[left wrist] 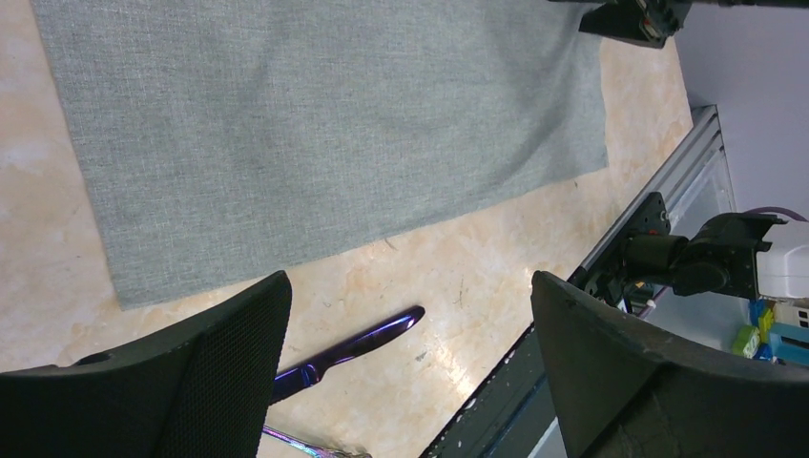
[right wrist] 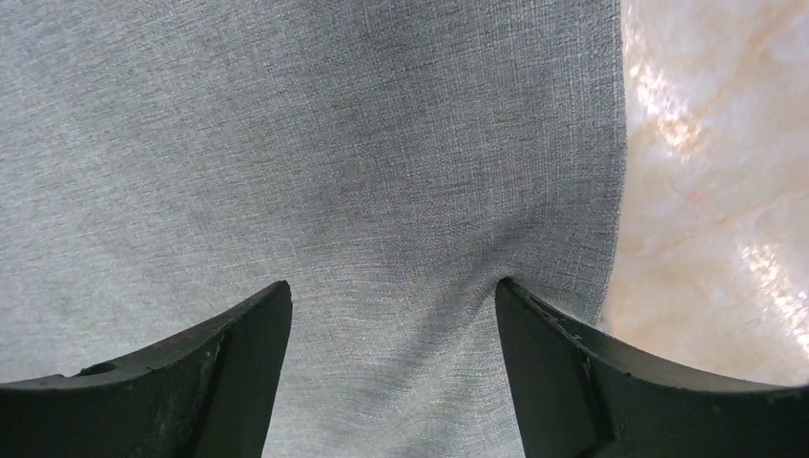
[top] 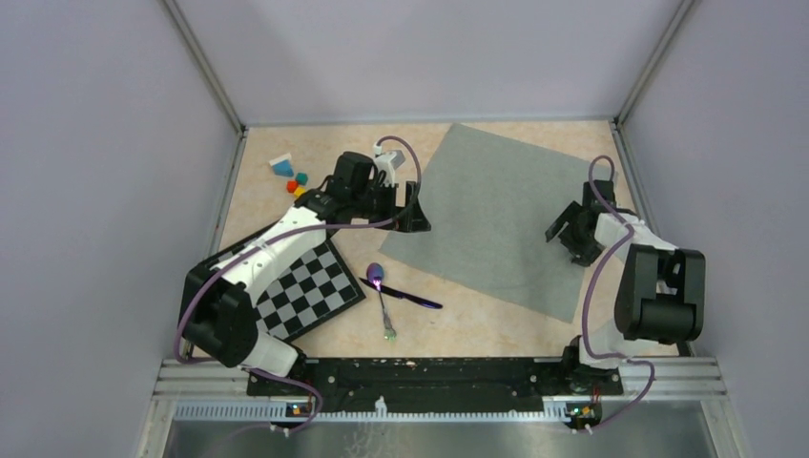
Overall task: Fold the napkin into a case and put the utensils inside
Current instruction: Flatten the napkin at the center of the board, then pick up the flattened napkin from the center of the board.
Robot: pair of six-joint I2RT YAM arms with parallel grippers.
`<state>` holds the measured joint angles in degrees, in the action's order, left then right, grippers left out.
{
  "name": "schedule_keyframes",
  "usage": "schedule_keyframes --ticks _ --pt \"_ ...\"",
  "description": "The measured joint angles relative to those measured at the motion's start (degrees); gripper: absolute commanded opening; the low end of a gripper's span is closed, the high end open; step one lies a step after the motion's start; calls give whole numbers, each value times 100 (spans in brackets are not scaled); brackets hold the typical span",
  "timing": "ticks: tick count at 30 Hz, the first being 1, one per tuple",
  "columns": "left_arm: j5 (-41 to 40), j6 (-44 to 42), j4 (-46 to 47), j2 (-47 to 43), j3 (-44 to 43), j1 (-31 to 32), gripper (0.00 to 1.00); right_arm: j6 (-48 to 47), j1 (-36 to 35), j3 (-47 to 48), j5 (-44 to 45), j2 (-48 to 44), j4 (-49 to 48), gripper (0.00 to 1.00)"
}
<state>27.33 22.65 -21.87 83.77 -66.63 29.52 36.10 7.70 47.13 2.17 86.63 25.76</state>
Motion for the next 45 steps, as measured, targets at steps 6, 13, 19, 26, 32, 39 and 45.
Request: schedule_keyframes --ticks 6,13,19,26,32,39,45 --pt "74 -48 7 -2 76 0 99 -319 -59 221 197 116 555 79" --pt "199 -238 81 -2 76 0 99 227 -232 -57 247 -1209 1926 73" --pt "199 -420 81 -4 76 -15 99 1281 -210 -905 343 -2516 2841 65" --pt "190 -525 61 -120 122 -133 99 1792 -122 -1154 479 -2155 3134 37" --pt "332 -525 57 -125 120 -219 99 1969 -111 -1486 470 -1971 3071 40" --pt "437 -525 57 -87 122 -254 99 2000 -66 -1499 599 -1989 3045 42" --pt "507 -520 72 -72 122 -339 99 1939 70 -1482 752 -2138 3075 44"
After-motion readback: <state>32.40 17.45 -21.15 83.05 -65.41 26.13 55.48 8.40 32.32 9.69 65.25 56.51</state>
